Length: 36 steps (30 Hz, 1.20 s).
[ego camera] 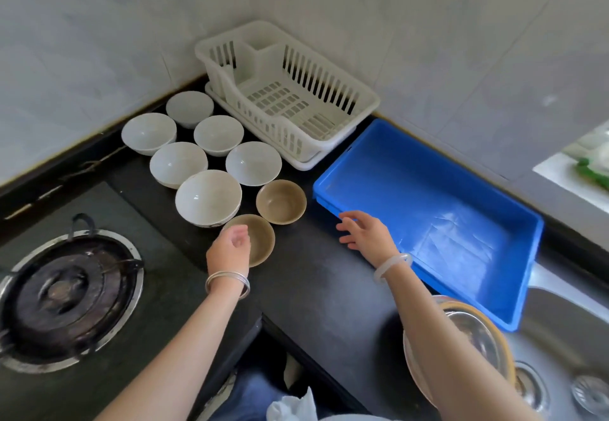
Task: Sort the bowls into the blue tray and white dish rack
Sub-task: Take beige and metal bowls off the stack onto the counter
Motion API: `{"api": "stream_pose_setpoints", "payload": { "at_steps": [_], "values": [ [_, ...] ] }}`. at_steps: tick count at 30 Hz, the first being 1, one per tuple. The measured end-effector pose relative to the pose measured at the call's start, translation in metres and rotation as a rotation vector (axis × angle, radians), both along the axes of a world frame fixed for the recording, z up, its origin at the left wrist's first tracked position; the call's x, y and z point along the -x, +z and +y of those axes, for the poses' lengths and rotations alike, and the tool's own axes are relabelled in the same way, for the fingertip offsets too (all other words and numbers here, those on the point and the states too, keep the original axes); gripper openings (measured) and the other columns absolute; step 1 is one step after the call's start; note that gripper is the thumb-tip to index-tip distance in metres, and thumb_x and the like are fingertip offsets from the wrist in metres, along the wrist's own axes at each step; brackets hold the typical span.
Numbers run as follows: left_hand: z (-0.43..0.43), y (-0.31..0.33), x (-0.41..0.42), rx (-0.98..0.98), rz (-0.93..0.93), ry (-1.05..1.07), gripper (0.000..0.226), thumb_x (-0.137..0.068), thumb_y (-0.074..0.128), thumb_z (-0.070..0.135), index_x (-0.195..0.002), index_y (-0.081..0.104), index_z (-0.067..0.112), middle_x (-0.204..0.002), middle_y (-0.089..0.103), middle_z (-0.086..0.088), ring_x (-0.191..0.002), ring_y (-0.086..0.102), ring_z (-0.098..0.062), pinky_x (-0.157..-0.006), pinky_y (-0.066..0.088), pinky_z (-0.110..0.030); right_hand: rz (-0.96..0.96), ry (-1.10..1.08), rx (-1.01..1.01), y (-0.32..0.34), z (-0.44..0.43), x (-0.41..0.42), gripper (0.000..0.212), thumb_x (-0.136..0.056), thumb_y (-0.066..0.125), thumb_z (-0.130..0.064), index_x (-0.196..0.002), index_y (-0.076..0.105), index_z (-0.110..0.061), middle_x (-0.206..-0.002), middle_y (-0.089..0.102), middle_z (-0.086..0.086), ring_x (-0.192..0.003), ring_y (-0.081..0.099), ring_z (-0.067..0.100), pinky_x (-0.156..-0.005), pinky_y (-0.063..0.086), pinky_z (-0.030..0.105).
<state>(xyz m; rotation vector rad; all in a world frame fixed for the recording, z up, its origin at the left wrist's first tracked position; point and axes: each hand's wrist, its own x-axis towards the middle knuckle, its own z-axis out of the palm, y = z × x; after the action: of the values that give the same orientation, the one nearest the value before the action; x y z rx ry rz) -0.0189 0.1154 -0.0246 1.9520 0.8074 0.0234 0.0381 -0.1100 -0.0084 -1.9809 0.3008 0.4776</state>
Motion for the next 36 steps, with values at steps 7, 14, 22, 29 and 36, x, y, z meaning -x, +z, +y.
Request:
{"api": "stream_pose_setpoints", "payload": {
  "at_steps": [7,14,22,29,36],
  "values": [
    [-0.119,0.018,0.007,0.096,0.037,-0.486,0.022,-0.090,0.055,0.017,-0.110,0.063,0.018,-0.107,0.067,0.000,-0.094,0.063,-0.013,-0.081,0.050,-0.025,-0.082,-0.131,0.213,0.023,-0.105,0.085,0.014,-0.094,0.052,-0.021,-0.094,0.065,-0.025,-0.088,0.070,0.001,-0.071,0.066,0.014,-0.069,0.050,0.020],
    [-0.225,0.016,0.041,0.060,0.115,-0.869,0.018,-0.087,0.060,0.023,-0.104,0.065,0.020,-0.107,0.067,0.005,-0.090,0.057,-0.006,-0.076,0.042,-0.021,-0.058,-0.300,0.661,0.017,-0.186,0.167,0.016,-0.089,0.057,-0.017,-0.090,0.071,-0.010,-0.089,0.072,0.016,-0.087,0.065,0.034,-0.071,0.045,0.035],
    [-0.252,0.007,0.058,-0.098,0.104,-1.014,0.033,-0.087,0.059,0.013,-0.118,0.063,0.021,-0.118,0.060,-0.001,-0.106,0.058,-0.016,-0.090,0.044,-0.023,0.034,-0.303,0.782,-0.005,-0.194,0.195,0.027,-0.093,0.046,-0.024,-0.098,0.070,-0.012,-0.097,0.064,0.013,-0.091,0.061,0.032,-0.070,0.041,0.032],
    [-0.255,0.002,0.064,-0.127,0.094,-1.024,0.036,-0.089,0.054,0.009,-0.123,0.059,0.022,-0.116,0.058,-0.003,-0.100,0.058,-0.016,-0.085,0.046,-0.022,0.041,-0.406,0.703,-0.006,-0.194,0.193,0.010,-0.089,0.055,-0.021,-0.090,0.056,-0.011,-0.091,0.066,0.009,-0.082,0.059,0.029,-0.063,0.039,0.030],
    [-0.258,0.004,0.064,-0.157,0.093,-1.029,0.038,-0.088,0.057,0.012,-0.124,0.057,0.023,-0.117,0.056,-0.002,-0.101,0.058,-0.017,-0.086,0.050,-0.026,0.009,-0.567,0.493,-0.005,-0.206,0.198,0.008,-0.087,0.057,-0.014,-0.083,0.051,-0.012,-0.080,0.068,0.015,-0.074,0.062,0.035,-0.064,0.046,0.034]
  ]
}}
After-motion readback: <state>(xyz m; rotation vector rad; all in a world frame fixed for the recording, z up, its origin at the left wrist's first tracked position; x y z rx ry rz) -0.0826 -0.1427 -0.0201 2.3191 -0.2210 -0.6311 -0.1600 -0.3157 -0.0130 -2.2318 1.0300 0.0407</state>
